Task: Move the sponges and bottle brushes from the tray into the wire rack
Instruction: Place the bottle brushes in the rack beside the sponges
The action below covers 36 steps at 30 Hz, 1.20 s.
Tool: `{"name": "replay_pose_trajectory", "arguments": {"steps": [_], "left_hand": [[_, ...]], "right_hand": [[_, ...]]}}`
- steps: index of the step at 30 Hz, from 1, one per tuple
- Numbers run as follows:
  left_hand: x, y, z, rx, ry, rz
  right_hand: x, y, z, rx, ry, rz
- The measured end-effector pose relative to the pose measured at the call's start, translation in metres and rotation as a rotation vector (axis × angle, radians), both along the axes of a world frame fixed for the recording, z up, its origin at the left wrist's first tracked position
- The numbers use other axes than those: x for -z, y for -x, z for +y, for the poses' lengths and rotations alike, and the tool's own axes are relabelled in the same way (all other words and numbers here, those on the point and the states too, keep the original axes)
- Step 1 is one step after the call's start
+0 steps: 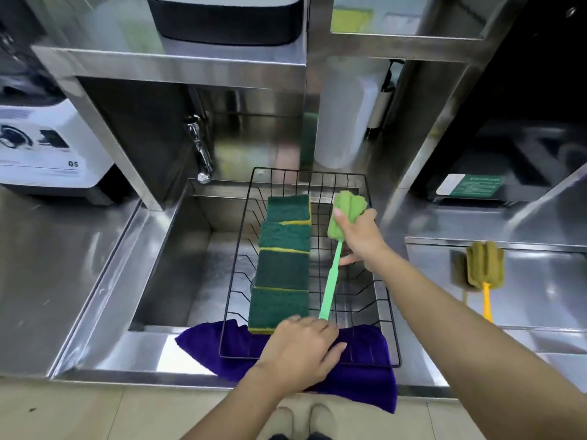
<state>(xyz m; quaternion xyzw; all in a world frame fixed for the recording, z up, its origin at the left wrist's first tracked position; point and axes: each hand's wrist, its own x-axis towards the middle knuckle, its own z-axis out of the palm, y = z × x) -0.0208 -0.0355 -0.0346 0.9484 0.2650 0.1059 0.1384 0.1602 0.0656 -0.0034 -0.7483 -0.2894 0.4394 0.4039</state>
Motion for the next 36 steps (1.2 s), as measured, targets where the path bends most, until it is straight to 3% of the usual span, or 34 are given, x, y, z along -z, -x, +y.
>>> {"name": "replay_pose_trajectory", "arguments": {"steps": [13,19,22,28,33,36], "left_hand": [[0.002,0.007,0.004,0.011,0.005,0.021],[0.004,0.006,0.004,0.011,-0.003,0.042],[0.004,0.006,0.004,0.008,0.005,0.064],[-0.004,-0.011,-0.003,-0.076,0.073,-0.018],[-0.002,-0.039,-0.011,-0.034,0.101,0.14],[0.002,-0.048,-0.015,-0.007,0.126,0.234]], "right_hand": [[0.033,0.025,0.011,-0.275,0.359,-0.06],[0.033,0.029,0.006,-0.399,0.451,-0.579],[0.035,0.029,-0.002,-0.438,0.443,-0.646],[0.017,0.012,-0.013,-0.247,0.195,-0.612],[-0.008,-0.01,-0.024,-0.064,0.045,-0.748],[-0.009,-0.042,-0.045,0.062,0.066,-0.846]]}}
